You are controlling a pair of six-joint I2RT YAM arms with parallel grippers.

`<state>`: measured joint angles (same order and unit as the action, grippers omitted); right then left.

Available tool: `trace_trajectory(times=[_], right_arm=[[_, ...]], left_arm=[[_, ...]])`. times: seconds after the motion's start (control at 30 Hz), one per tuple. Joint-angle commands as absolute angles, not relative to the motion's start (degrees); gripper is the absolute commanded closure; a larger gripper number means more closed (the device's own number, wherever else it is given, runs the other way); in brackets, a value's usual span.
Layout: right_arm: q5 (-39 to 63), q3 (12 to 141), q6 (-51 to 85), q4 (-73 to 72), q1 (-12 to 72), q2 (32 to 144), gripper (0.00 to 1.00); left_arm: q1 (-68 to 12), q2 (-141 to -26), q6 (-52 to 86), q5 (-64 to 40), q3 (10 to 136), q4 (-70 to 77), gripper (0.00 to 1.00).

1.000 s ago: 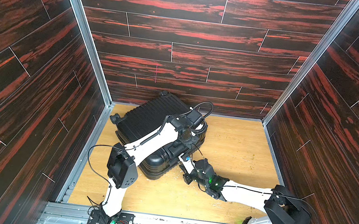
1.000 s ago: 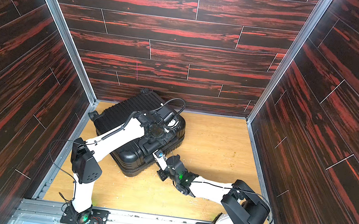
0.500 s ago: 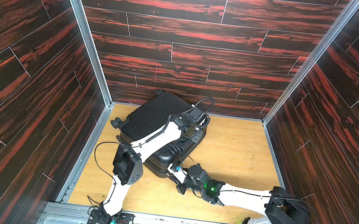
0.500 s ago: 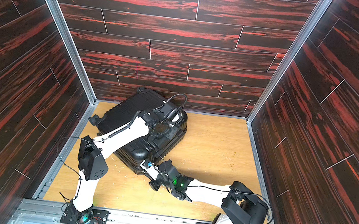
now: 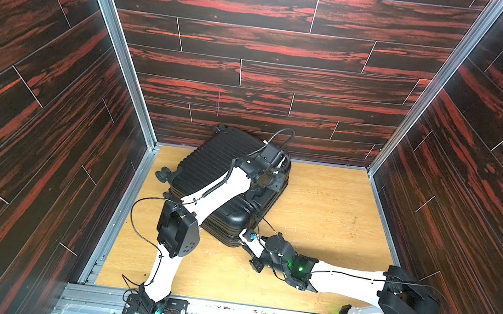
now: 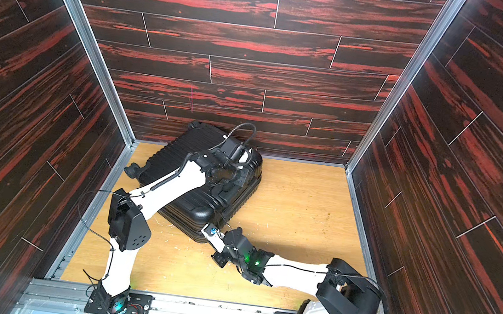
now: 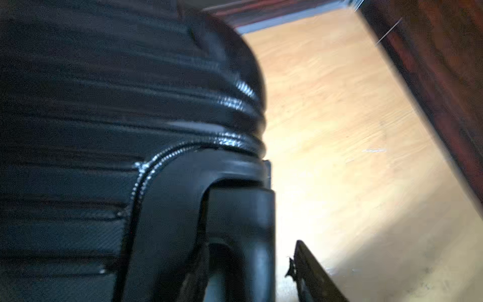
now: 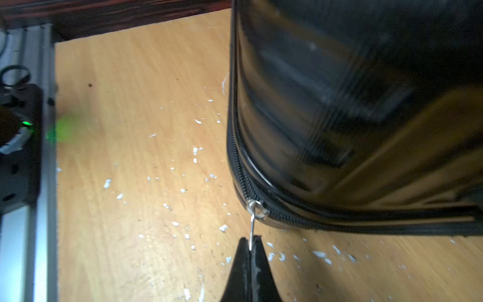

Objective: Close the suitcase zippers
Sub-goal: Zip the zipper on the suitcase, then adjust the suitcase at the center of the board.

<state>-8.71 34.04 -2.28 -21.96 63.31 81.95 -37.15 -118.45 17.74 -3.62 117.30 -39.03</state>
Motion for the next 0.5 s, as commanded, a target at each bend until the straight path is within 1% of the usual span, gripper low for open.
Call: trace_trajectory(times=[0.0, 0.07, 0.2, 0.33, 0.47], right_arm=[[-3.11, 32.67, -1.59, -23.38, 64.48, 78.41, 1.00], [-3.21, 31.85, -1.25, -23.42, 63.65, 77.58, 1.00], [-3.54, 30.38, -1.07, -23.16, 62.29, 75.99, 1.00], [-3.24, 28.88, -0.89, -23.27, 61.05, 74.44, 1.00], [-3.34, 28.39, -0.71, -22.72, 60.43, 73.80, 1.00]], left_arm=[[-32.90, -114.31, 20.79, -9.93, 119.86, -29.62, 0.40], [-31.97, -112.65, 21.57, -13.36, 119.60, -28.79, 0.37], [-30.28, -108.13, 20.47, -13.93, 118.06, -29.15, 0.35], [-27.84, -101.38, 17.34, -6.94, 113.09, -30.81, 0.33], [-21.42, -94.53, 17.42, 1.97, 106.17, -32.27, 0.33]])
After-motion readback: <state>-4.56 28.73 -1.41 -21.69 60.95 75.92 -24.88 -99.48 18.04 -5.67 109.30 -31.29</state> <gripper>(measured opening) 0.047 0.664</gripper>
